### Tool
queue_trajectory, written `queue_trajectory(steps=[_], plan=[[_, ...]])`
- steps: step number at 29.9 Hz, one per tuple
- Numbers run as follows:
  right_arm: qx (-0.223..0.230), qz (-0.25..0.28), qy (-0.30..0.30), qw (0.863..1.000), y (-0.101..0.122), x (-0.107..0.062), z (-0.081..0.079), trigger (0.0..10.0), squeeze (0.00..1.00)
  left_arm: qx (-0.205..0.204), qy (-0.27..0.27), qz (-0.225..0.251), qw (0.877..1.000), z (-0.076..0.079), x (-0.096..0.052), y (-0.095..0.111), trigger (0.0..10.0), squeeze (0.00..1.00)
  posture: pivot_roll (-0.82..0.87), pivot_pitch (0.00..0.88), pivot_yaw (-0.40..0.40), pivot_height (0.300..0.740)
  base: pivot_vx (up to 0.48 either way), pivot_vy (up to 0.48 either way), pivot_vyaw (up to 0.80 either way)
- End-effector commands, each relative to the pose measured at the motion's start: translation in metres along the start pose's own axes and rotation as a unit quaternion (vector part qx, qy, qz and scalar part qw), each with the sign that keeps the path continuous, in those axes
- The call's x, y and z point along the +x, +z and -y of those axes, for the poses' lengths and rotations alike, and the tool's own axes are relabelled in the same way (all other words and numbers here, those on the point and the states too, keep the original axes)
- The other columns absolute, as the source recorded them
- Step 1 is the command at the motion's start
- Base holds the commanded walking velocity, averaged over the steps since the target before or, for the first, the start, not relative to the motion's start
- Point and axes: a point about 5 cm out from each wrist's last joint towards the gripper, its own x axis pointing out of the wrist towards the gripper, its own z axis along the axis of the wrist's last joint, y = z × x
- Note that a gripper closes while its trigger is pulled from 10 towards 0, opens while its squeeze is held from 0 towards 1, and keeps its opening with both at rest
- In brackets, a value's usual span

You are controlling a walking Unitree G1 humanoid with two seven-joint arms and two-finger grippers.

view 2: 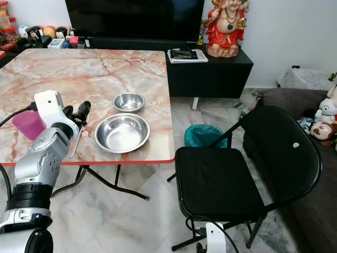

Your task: Setting the table

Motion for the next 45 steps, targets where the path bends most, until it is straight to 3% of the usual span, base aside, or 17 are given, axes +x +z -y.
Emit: queue_trajectory(steps=[1,8,10,17,30,31,32,34,37,40,45], plan=[[0.009,0.002,-0.006,1.000,-0.001,0.000,0.003,10.0,0.00,-0.018,-0.016,-0.023,0.999,0.000,0.003,0.008,10.0,1.00,0.04,0.000,-0.029,0.740,0.000,0.000,0.00],[0.004,0.007,-0.017,1.000,0.005,-0.001,0.020,10.0,0.00,-0.045,-0.019,-0.071,0.996,-0.005,0.005,0.000,10.0,1.00,0.04,0.000,-0.016,0.740,0.000,0.000,0.00],[0.004,0.007,-0.021,1.000,0.007,-0.002,0.025,10.0,0.00,-0.075,-0.035,-0.093,0.992,-0.001,0.007,-0.007,10.0,1.00,0.03,0.000,-0.013,0.740,0.000,0.000,0.00],[0.018,0.004,-0.031,0.999,0.002,-0.003,0.032,10.0,0.00,-0.110,-0.047,-0.158,0.980,0.009,0.012,-0.026,10.0,1.00,0.02,0.000,-0.002,0.740,0.000,0.000,0.00],[0.026,0.002,-0.034,0.999,-0.003,-0.003,0.027,10.0,0.00,-0.142,-0.005,-0.177,0.974,0.000,0.013,-0.030,10.0,0.99,0.01,0.000,-0.001,0.740,0.000,0.000,0.00],[0.026,0.002,-0.034,0.999,-0.003,-0.003,0.027,10.0,0.00,-0.145,-0.002,-0.175,0.974,0.000,0.013,-0.029,10.0,0.27,0.01,0.000,-0.002,0.740,0.000,0.000,0.00],[0.026,0.002,-0.034,0.999,-0.003,-0.003,0.027,10.0,0.00,-0.146,0.001,-0.173,0.974,-0.001,0.013,-0.028,10.0,0.00,0.01,0.000,-0.003,0.740,0.000,0.000,0.00],[0.026,0.002,-0.034,0.999,-0.003,-0.003,0.026,10.0,0.00,-0.147,0.002,-0.168,0.975,-0.001,0.013,-0.027,10.0,0.00,0.01,0.000,-0.003,0.740,0.000,0.000,0.00],[0.027,0.005,-0.035,0.999,-0.001,-0.003,0.027,10.0,0.00,-0.179,-0.017,-0.118,0.977,0.004,0.017,-0.007,10.0,0.00,0.01,0.000,-0.006,0.740,0.000,0.000,0.00],[0.027,0.010,-0.035,0.999,0.004,-0.003,0.028,10.0,0.00,-0.180,-0.019,-0.093,0.979,0.006,0.018,0.006,10.0,0.00,0.01,0.000,-0.008,0.740,0.000,0.000,0.00],[0.025,0.013,-0.035,0.999,0.007,-0.002,0.028,10.0,0.00,-0.175,-0.015,-0.090,0.980,0.005,0.018,0.009,10.0,0.00,0.01,0.000,-0.010,0.740,0.000,0.000,0.00]])
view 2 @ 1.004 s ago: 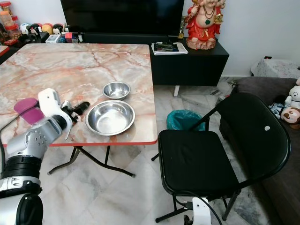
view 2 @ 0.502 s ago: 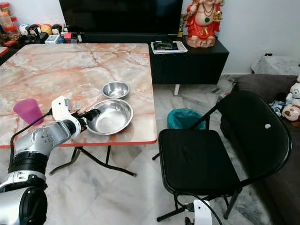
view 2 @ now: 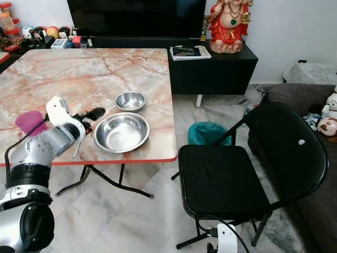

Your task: Setting the table

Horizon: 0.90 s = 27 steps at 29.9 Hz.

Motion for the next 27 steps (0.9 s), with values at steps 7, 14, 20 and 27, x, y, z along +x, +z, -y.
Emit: queue_trajectory(steps=[7,14,20,27], plan=[[0.006,0.004,-0.001,1.000,0.003,0.000,0.001,10.0,0.00,0.017,0.040,-0.037,0.998,-0.012,-0.003,-0.013,10.0,0.00,0.01,0.000,-0.010,0.740,0.000,0.000,0.00],[0.004,0.004,0.000,1.000,0.003,0.000,0.000,10.0,0.00,0.032,0.065,-0.052,0.996,-0.022,-0.003,-0.026,10.0,0.00,0.01,0.000,-0.012,0.740,0.000,0.000,0.00],[0.002,0.002,0.001,1.000,0.002,0.000,0.001,10.0,0.00,0.027,0.079,-0.056,0.995,-0.024,-0.002,-0.031,10.0,0.00,0.01,0.000,-0.016,0.740,0.000,0.000,0.00],[0.005,0.003,0.002,1.000,0.003,0.000,0.001,10.0,0.00,0.003,0.087,-0.056,0.995,-0.026,0.003,-0.038,10.0,0.00,0.00,0.000,-0.017,0.740,0.000,0.000,0.00]])
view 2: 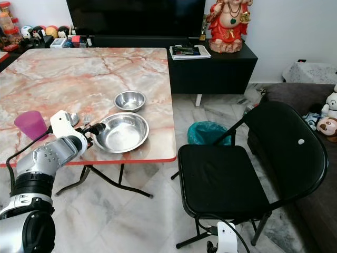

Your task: Setting the table

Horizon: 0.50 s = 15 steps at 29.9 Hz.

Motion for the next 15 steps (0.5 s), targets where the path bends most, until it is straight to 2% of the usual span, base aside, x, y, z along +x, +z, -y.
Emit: queue_trajectory(steps=[1,9,10,11,12,13,15], plan=[[0.005,0.003,-0.001,1.000,0.0029,0.0004,0.0002,10.0,0.00,-0.005,0.003,0.004,1.000,0.0030,0.0017,0.0018,10.0,0.00,0.00,0.000,-0.017,0.740,0.000,0.000,0.00],[0.003,0.001,-0.001,1.000,0.0020,0.0003,0.0003,10.0,0.00,-0.017,0.015,0.001,1.000,0.0001,0.0063,-0.0035,10.0,0.00,0.00,0.000,-0.016,0.740,0.000,0.000,0.00],[0.003,0.000,-0.001,1.000,0.0014,0.0002,0.0001,10.0,0.00,-0.020,0.014,0.001,1.000,0.0001,0.0067,-0.0037,9.3,0.00,-0.01,0.000,-0.016,0.740,0.000,0.000,0.00],[0.003,-0.001,-0.001,1.000,0.0001,0.0001,-0.0006,10.0,0.00,-0.022,0.013,0.001,1.000,0.0000,0.0075,-0.0044,3.1,0.00,0.00,0.000,-0.016,0.740,0.000,0.000,0.00],[0.003,-0.001,-0.001,1.000,0.0001,0.0001,-0.0006,10.0,0.00,-0.022,0.013,0.001,1.000,0.0000,0.0075,-0.0044,3.1,0.00,0.00,0.000,-0.016,0.740,0.000,0.000,0.00],[0.003,-0.002,-0.001,1.000,-0.0011,0.0000,-0.0015,10.0,0.00,-0.021,0.014,0.002,1.000,-0.0002,0.0083,-0.0053,0.0,0.00,-0.01,0.000,-0.015,0.740,0.000,0.000,0.00],[0.003,-0.002,0.000,1.000,-0.0018,0.0000,-0.0021,10.0,0.00,-0.022,0.014,0.001,1.000,-0.0001,0.0089,-0.0058,0.0,0.00,-0.01,0.000,-0.015,0.740,0.000,0.000,0.00]])
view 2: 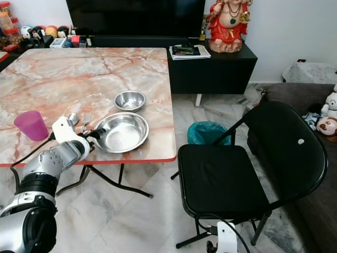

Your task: Setting the table

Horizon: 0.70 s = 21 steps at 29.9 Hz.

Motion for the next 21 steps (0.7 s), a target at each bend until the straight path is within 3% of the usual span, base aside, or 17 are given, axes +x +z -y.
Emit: queue_trajectory(steps=[1,13,21], plan=[[0.003,-0.001,-0.002,1.000,-0.0014,-0.0002,-0.0004,10.0,0.00,0.001,-0.003,-0.001,1.000,0.0047,0.0018,0.0004,0.0,0.00,-0.01,0.000,-0.015,0.740,0.000,0.000,0.00],[0.002,0.002,0.003,1.000,0.0012,0.0008,-0.0085,10.0,0.00,-0.003,-0.008,-0.004,1.000,0.0048,0.0031,0.0007,0.0,0.00,-0.01,0.000,-0.012,0.740,0.000,0.000,0.00],[0.002,0.000,0.001,1.000,-0.0022,0.0000,-0.0055,10.0,0.00,-0.002,-0.007,0.000,1.000,0.0046,0.0030,0.0027,0.0,0.00,-0.01,0.000,-0.012,0.740,0.000,0.000,0.00]])
